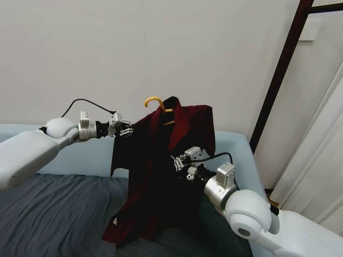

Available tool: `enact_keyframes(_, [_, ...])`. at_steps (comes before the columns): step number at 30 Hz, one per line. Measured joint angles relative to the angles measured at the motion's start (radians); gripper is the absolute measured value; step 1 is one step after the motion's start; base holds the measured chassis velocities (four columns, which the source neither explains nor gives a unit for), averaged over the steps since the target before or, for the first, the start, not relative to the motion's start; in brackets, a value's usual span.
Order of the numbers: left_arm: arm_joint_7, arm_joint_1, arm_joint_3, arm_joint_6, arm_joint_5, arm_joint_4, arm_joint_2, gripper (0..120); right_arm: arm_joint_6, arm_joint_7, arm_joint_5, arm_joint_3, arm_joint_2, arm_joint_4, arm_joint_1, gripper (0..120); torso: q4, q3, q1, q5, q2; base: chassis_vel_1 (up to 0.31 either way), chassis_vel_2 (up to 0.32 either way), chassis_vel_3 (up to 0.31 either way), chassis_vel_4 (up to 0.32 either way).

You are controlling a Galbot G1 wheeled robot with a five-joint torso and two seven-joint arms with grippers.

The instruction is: Pick up the clothes from the sofa and hang them on the clothes hanger.

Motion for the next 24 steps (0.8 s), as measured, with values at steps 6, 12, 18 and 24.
enact_keyframes(6, [0.017, -0.141, 0.098, -0.021, -0.018, 0.033, -0.029, 1, -0.006, -0.007, 0.003, 0.01, -0.022, 0.015, 0.002, 0, -0.0002, 0.0, 0.0, 0.0003, 0.0, 0.0, 0.0, 0.0, 0.0])
enact_keyframes(12, [0.063, -0.192, 0.123, -0.035, -0.041, 0.038, -0.039, 1, -0.009, -0.023, 0.003, 0.032, -0.056, 0.039, -0.018, 13, -0.0002, 0.0, 0.0, 0.0004, 0.0, 0.0, 0.0, 0.0, 0.0])
enact_keyframes(18, [0.125, -0.149, 0.106, -0.05, -0.039, 0.04, -0.016, 1, 0.009, -0.094, -0.083, 0.123, -0.147, 0.077, -0.161, 38, 0.0002, 0.0, 0.0, -0.0001, 0.0, 0.0, 0.0, 0.0, 0.0])
enact_keyframes(24, [0.225, -0.117, 0.065, -0.015, -0.054, 0.091, -0.027, 1, 0.031, -0.161, -0.124, 0.305, -0.223, 0.09, -0.308, 59, -0.0004, 0.0, 0.0, 0.0002, 0.0, 0.0, 0.0, 0.0, 0.0])
